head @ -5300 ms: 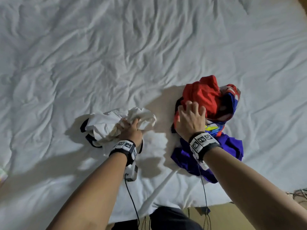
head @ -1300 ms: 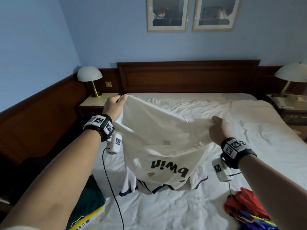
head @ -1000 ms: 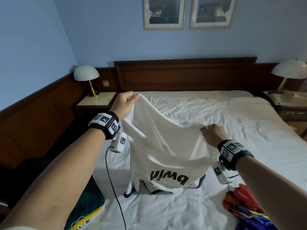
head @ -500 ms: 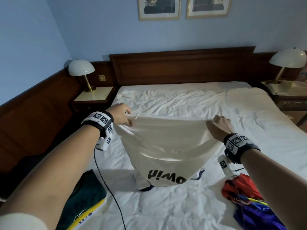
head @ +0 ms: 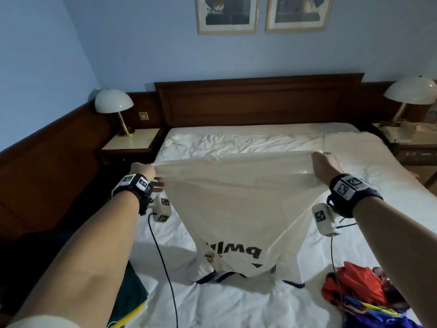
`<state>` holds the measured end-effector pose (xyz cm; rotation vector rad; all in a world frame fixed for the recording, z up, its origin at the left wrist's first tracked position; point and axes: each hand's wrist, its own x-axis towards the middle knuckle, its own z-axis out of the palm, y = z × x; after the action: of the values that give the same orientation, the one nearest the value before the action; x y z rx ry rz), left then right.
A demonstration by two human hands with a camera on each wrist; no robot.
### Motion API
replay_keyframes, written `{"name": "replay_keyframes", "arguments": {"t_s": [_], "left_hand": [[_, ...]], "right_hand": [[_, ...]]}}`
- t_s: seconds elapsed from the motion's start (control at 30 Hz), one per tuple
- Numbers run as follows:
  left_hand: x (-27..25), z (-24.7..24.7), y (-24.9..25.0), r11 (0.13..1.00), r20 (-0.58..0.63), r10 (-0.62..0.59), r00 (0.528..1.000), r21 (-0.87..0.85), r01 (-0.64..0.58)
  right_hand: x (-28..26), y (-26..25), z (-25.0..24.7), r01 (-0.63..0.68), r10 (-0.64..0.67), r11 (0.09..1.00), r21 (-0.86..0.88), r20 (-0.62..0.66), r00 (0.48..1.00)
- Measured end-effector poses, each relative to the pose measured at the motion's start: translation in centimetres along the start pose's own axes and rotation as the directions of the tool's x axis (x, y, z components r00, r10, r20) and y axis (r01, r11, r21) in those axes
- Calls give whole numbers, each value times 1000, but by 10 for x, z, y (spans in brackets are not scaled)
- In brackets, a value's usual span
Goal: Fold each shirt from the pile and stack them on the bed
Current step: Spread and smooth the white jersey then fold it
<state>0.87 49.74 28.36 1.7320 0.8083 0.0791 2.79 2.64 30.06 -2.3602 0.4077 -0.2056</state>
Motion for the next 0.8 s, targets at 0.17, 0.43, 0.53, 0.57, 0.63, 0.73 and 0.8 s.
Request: {"name": "replay_keyframes", "arguments": {"t_s": [0.17, 0.43, 0.53, 0.57, 0.63, 0.73, 0.8], "left_hand": [[28, 16, 66, 991, -248, 127, 960, 3, -130], [93, 48, 106, 960, 27, 181, 983, 210, -183], [61, 95, 133, 819, 378, 347, 858, 324, -474], [51, 111, 138, 752, 466, 372, 803, 355, -555], [31, 144, 138, 629, 592, 389, 706, 390, -673], [14, 175, 129, 475, 674, 404, 618, 423, -772], [6, 179, 127, 404, 637, 474, 608, 456, -793]], "right_hand": [[78, -1, 0, -137, 128, 971, 195, 60, 990], [157, -8, 16, -107, 84, 955, 275, 94, 992], [193, -12, 83, 71, -106, 981, 180, 195, 975], [167, -36, 96, 189, -232, 965, 180, 259, 938], [106, -82, 120, 322, -410, 908, 266, 414, 813], [78, -95, 160, 405, -570, 812, 420, 427, 702], [70, -94, 177, 408, -563, 779, 476, 246, 789]]}}
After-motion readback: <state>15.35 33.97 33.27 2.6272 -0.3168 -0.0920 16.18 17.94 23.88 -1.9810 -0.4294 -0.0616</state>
